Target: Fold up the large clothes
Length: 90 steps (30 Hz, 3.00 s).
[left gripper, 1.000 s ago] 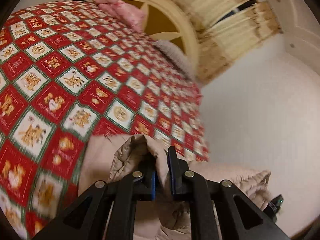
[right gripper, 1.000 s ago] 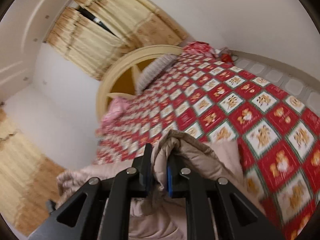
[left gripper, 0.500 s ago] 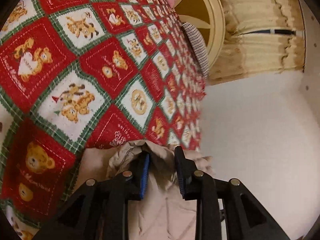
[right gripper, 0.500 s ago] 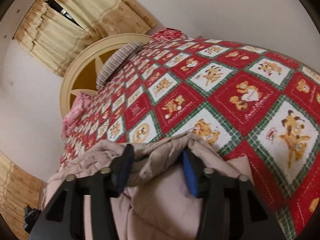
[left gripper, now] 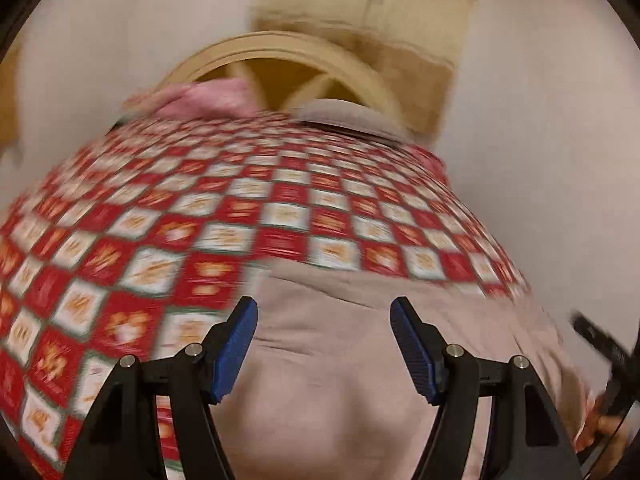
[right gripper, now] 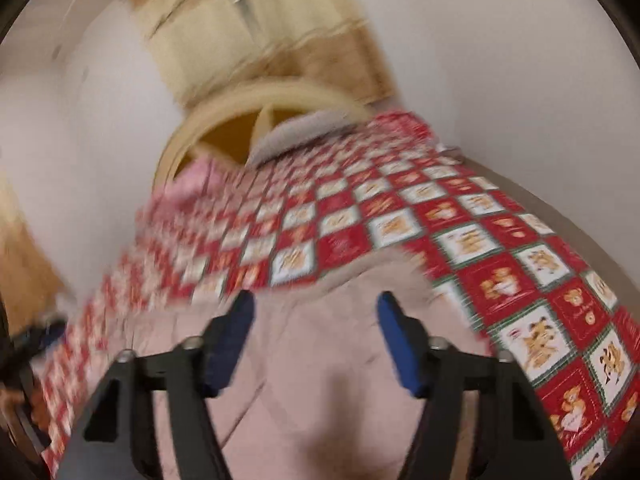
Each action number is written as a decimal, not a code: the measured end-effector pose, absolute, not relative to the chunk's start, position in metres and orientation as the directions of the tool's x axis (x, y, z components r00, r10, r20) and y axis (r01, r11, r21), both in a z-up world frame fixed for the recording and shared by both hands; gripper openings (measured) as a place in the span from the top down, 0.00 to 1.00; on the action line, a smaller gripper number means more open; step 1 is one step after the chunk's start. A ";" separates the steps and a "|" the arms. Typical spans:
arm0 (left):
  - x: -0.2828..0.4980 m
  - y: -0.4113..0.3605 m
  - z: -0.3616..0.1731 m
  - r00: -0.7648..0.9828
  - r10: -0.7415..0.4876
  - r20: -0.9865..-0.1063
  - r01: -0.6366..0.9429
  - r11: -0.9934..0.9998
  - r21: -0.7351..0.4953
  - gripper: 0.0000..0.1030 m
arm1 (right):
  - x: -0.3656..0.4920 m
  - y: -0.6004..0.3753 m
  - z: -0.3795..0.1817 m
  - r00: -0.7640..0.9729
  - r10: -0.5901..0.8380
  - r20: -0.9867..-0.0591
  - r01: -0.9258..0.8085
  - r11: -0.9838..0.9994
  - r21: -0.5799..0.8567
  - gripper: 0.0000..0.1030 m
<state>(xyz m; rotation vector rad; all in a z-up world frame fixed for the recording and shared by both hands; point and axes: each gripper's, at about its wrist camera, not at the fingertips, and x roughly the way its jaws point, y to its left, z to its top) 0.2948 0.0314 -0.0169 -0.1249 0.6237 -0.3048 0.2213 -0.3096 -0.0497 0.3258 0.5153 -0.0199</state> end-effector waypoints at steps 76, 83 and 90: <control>0.218 0.086 -0.162 0.745 -0.413 -0.525 -0.094 0.713 -0.695 0.08 | 0.235 -0.208 -0.163 0.782 0.046 -0.622 0.141 0.958 0.249 0.90; 0.225 0.087 -0.160 0.783 -0.383 -0.490 -0.081 0.718 -0.691 0.08 | 0.227 -0.187 -0.120 0.803 0.012 -0.596 0.122 0.975 0.184 0.82; 0.227 0.090 -0.160 0.804 -0.397 -0.443 -0.037 0.710 -0.703 0.08 | 0.274 -0.160 -0.158 0.699 0.097 -0.708 0.077 0.974 0.211 0.84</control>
